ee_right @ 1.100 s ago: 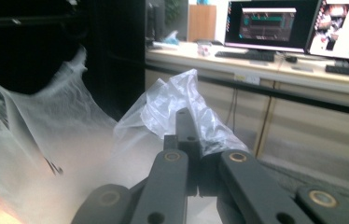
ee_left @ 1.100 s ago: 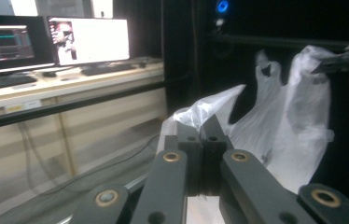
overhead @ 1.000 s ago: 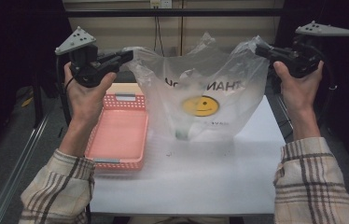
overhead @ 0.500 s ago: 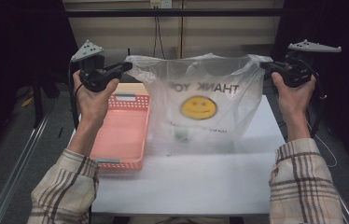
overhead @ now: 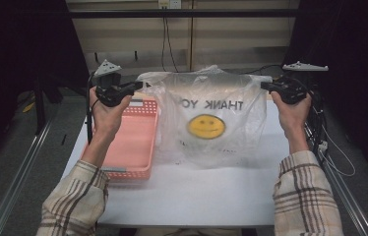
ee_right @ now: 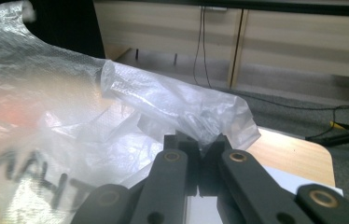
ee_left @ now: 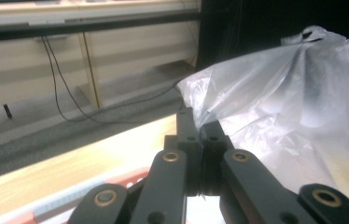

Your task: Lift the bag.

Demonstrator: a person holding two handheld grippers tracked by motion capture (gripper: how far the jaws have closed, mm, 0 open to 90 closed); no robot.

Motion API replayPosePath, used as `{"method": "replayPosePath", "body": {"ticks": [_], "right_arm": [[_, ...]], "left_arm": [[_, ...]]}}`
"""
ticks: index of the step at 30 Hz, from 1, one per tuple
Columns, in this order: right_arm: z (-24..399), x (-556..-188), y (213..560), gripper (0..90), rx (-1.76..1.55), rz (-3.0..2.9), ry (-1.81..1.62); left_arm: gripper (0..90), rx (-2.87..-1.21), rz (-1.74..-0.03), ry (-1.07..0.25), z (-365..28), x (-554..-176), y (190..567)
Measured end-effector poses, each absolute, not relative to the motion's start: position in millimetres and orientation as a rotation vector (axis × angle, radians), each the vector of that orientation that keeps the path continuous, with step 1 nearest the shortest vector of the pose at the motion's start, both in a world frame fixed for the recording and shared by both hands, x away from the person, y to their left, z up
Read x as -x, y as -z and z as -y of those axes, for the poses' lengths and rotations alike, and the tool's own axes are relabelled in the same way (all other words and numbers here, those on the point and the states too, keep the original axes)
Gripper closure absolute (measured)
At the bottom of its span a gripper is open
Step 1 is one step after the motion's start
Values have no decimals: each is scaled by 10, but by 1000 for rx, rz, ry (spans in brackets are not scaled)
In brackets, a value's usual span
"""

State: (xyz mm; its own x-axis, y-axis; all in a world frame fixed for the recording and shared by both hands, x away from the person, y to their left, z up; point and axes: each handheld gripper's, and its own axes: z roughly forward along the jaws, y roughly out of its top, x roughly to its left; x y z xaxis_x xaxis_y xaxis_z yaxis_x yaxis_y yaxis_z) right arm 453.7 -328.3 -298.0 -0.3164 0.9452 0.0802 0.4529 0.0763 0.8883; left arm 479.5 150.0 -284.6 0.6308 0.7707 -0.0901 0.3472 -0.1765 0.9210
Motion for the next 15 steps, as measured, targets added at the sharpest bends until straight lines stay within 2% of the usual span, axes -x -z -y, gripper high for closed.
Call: {"method": "replayPosePath", "body": {"ticks": [1, 4, 9, 15], "right_arm": [[3276, -4544, 2996, 892, -1379, -1827, -1201], [3256, -4526, 3005, 708, -1376, -1827, -1228], [3256, -4416, 2986, 513, -1362, -1825, -1268], [3281, -4281, 2985, 400, -1355, -1833, -1261]], "left_arm": [[900, -1780, -910, -489, -1494, -4799, 2863], [897, -1787, -905, -485, -1489, -4795, 2891], [865, -1772, -899, -477, -1494, -4756, 2882], [603, -1751, -872, -480, -1472, -4657, 2803]]}}
